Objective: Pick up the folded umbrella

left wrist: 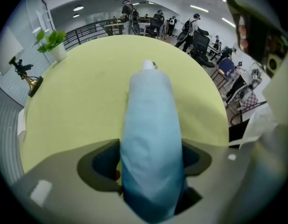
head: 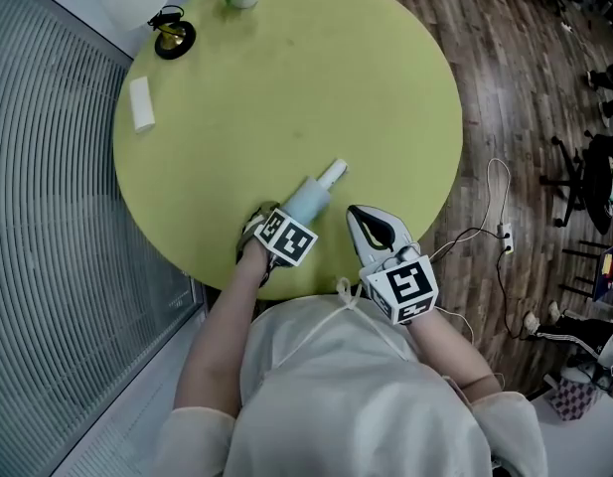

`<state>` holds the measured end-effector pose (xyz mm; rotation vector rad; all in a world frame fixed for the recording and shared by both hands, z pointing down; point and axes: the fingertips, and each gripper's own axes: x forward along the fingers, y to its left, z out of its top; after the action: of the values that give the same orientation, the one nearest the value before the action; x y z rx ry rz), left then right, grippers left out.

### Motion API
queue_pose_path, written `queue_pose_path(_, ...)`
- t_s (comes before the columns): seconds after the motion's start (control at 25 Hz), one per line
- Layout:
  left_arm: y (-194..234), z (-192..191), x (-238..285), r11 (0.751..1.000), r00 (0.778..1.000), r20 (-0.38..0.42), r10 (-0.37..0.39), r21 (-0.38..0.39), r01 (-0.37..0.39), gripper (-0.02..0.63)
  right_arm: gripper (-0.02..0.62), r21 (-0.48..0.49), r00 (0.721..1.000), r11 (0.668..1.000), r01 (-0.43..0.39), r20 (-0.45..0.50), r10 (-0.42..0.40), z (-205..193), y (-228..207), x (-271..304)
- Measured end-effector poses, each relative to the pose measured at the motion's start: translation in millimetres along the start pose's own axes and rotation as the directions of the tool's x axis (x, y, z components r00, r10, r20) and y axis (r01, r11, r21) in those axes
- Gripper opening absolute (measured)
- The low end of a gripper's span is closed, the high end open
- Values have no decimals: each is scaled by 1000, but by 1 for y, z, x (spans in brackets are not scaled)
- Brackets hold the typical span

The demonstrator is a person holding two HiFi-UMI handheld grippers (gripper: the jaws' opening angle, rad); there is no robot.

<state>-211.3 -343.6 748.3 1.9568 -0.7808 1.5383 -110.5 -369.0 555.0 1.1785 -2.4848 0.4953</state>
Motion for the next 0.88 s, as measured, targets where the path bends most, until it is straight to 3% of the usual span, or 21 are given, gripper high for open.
queue_pose_path(0.72,-8,0,-8,1000,994,103,27,-16,-26,299,-2,-23,999,1000,6,34,-5,12,-3,-25)
queue_pose_path(0.88,-9,2,-21,998,987,159,30,-58,-21,298,-2,-36,999,999,3,49,-1,20,-2,-26)
